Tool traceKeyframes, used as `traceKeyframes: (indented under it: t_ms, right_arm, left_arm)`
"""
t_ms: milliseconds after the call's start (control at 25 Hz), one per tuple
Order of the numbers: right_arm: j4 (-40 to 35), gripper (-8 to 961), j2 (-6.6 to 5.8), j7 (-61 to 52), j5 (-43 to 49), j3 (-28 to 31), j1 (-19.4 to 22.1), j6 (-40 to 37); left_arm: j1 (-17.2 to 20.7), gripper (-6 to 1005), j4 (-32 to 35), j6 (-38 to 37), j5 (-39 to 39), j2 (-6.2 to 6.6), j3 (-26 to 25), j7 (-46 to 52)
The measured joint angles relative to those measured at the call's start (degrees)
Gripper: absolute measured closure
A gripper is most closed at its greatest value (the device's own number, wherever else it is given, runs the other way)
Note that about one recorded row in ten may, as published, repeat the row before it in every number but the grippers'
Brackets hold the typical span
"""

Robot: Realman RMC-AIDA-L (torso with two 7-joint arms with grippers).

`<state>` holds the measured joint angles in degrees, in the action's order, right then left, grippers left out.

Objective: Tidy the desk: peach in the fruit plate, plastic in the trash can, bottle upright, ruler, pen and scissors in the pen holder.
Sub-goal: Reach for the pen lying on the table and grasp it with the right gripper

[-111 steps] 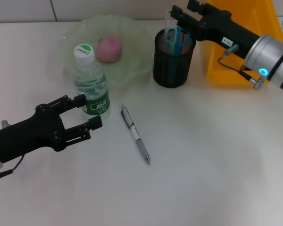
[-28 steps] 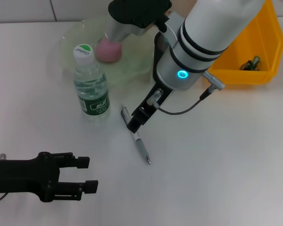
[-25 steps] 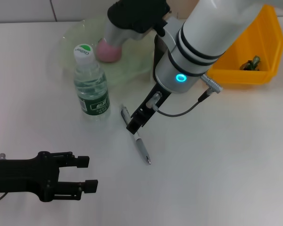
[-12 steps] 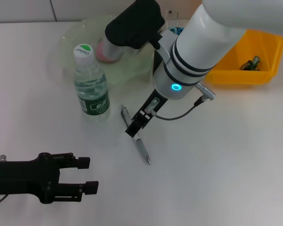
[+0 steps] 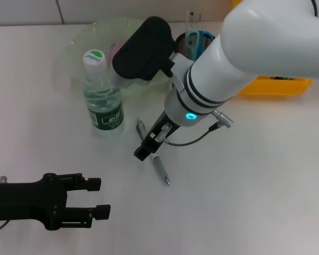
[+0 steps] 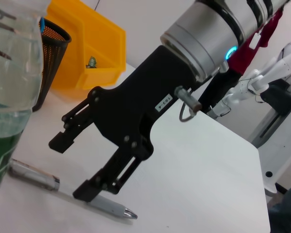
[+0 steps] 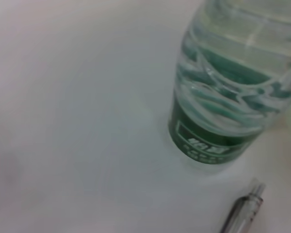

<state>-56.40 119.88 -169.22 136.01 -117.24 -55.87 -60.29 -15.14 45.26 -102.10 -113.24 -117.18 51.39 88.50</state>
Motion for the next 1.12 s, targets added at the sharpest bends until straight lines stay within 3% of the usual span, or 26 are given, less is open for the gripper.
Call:
traceKeyframes:
  t_ms: [400, 880, 1120]
  right_arm:
    - [-0.84, 140, 0.0, 0.38, 0.31, -3.05, 3.41, 5.77]
    - [-0.51, 143, 0.0, 0.45, 1.74, -3.34, 3.7, 6.62]
    - [-0.55, 315, 0.0, 0.46, 1.8, -3.34, 3.79, 6.73]
  left_arm:
    - [-0.25, 217, -0.55, 0.26, -0.05, 0.1, 0.01, -0.09]
    - [-0.73, 217, -0.61, 0.73, -0.06, 0.12, 0.03, -0.06]
    - [-0.79, 217, -0.61, 0.77, -0.05, 0.07, 0.03, -0.03]
